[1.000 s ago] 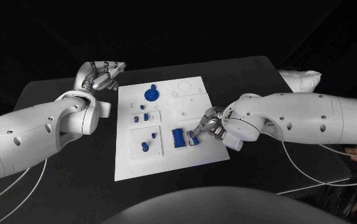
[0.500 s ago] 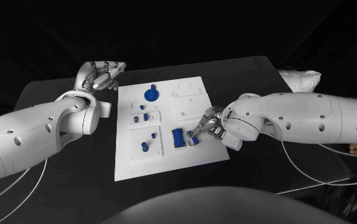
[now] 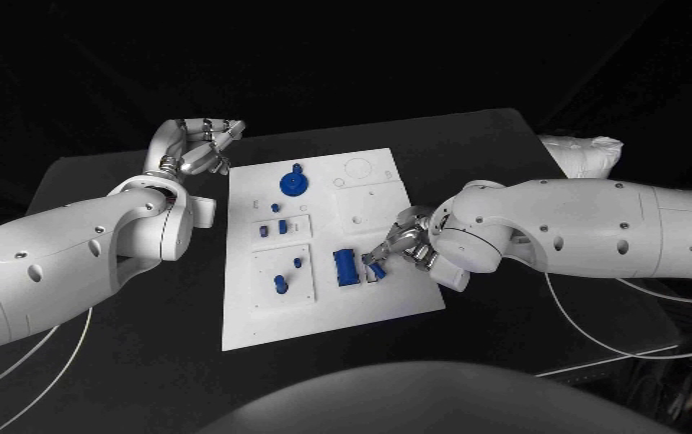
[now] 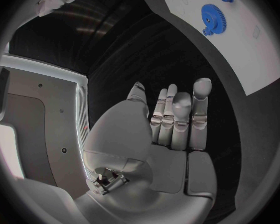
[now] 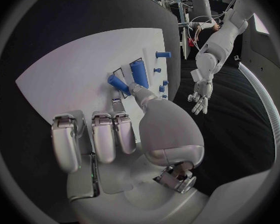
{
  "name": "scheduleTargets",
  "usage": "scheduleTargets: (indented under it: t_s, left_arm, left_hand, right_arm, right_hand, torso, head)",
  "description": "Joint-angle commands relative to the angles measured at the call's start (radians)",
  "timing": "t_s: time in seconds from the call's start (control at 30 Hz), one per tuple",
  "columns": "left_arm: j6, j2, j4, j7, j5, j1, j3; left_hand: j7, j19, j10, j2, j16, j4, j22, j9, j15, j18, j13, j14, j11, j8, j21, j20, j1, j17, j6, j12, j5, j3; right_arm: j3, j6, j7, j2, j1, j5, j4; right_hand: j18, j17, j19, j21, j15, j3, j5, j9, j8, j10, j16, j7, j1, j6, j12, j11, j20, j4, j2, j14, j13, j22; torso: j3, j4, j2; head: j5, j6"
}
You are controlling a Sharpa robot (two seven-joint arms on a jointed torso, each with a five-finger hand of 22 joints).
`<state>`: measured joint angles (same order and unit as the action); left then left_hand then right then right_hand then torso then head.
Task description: Assemble the parts on the task board
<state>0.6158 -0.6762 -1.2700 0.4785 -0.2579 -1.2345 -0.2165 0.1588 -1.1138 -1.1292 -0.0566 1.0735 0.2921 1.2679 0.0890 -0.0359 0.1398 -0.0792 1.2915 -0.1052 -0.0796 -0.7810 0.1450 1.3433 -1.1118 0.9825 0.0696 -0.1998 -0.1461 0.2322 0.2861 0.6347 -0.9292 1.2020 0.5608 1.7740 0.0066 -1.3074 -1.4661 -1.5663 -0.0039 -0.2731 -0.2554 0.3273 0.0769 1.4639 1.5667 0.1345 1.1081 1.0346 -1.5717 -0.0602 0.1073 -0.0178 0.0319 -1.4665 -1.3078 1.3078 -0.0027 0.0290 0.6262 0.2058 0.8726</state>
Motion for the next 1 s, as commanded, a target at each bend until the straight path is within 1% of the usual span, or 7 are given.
scheduleTargets:
  t_s: [0.03,0.3,0.5,0.73,1.0]
  left_arm:
    - [-0.012,0.002,-0.002,0.005,-0.005,-0.001,0.001]
    - [-0.011,0.002,-0.003,0.005,-0.005,-0.001,0.001]
    - [-0.012,0.002,-0.002,0.005,-0.005,-0.001,0.001]
    - [-0.011,0.002,-0.002,0.005,-0.005,-0.001,0.001]
    - [-0.012,0.002,-0.001,0.005,-0.005,-0.001,0.001]
  left_hand:
    - [-0.003,-0.006,-0.001,-0.01,-0.005,-0.001,0.001,0.001,0.001,0.003,-0.002,0.002,0.004,-0.004,0.003,-0.001,0.004,0.001,-0.003,0.004,-0.006,-0.004]
    - [-0.003,-0.006,-0.001,-0.01,-0.005,-0.001,0.001,0.001,0.001,0.003,-0.002,0.002,0.004,-0.004,0.003,-0.001,0.004,0.001,-0.003,0.004,-0.006,-0.004]
    - [-0.003,-0.006,-0.001,-0.01,-0.005,-0.001,0.001,0.001,0.001,0.003,-0.002,0.002,0.004,-0.004,0.003,-0.001,0.004,0.001,-0.003,0.004,-0.006,-0.004]
    - [-0.003,-0.005,-0.001,-0.011,-0.006,-0.001,0.001,0.001,0.001,0.003,-0.002,0.001,0.004,-0.004,0.006,-0.001,0.005,0.002,-0.004,0.004,-0.006,-0.005]
    - [-0.003,-0.005,-0.001,-0.011,-0.006,-0.001,0.001,0.001,0.001,0.003,-0.002,0.001,0.004,-0.004,0.006,-0.001,0.005,0.002,-0.004,0.004,-0.006,-0.005]
  right_arm:
    - [0.001,-0.013,0.001,0.005,-0.002,-0.004,0.002]
    - [0.001,-0.011,0.005,0.006,-0.002,-0.005,0.004]
    - [0.001,-0.005,0.009,0.006,-0.002,-0.005,0.005]
    - [0.001,-0.004,0.014,0.007,-0.002,-0.004,0.004]
    - [0.001,-0.001,0.015,0.007,-0.003,-0.004,0.003]
  right_hand:
    - [-0.007,-0.263,-0.105,-0.004,0.008,0.005,0.003,-0.001,-0.005,0.107,0.004,0.003,-0.012,-0.003,0.001,-0.007,0.005,0.0,0.001,-0.104,-0.263,0.263]
    - [-0.007,-0.263,-0.105,-0.004,0.008,0.008,0.004,-0.002,-0.005,0.107,0.004,0.003,-0.016,0.0,0.001,-0.007,0.006,0.004,0.0,-0.104,-0.263,0.263]
    - [-0.007,-0.263,-0.105,-0.004,0.005,0.009,0.004,-0.002,0.003,0.107,0.004,-0.006,-0.017,0.024,0.001,-0.001,0.005,0.01,-0.009,-0.104,-0.263,0.263]
    - [-0.007,-0.263,-0.105,-0.004,-0.002,0.017,0.009,-0.003,0.008,0.107,0.004,-0.015,-0.029,0.049,0.001,0.007,0.0,0.021,-0.014,-0.104,-0.263,0.263]
    - [-0.007,-0.263,-0.105,-0.004,-0.004,0.02,0.012,-0.004,0.008,0.107,0.004,-0.017,-0.033,0.055,0.001,0.01,-0.002,0.025,-0.015,-0.104,-0.263,0.263]
  torso:
    - [0.0001,-0.0003,0.0]
    - [0.0006,-0.0006,0.001]
    - [0.0006,-0.0005,0.0]
    - [0.0006,-0.0004,-0.001]
    - [0.0004,-0.0005,0.0]
  head:
    - [0.0,0.0]
    - [0.0,0.0]
    - [0.0,0.0]
    - [0.0,0.0]
    - [0.001,0.0]
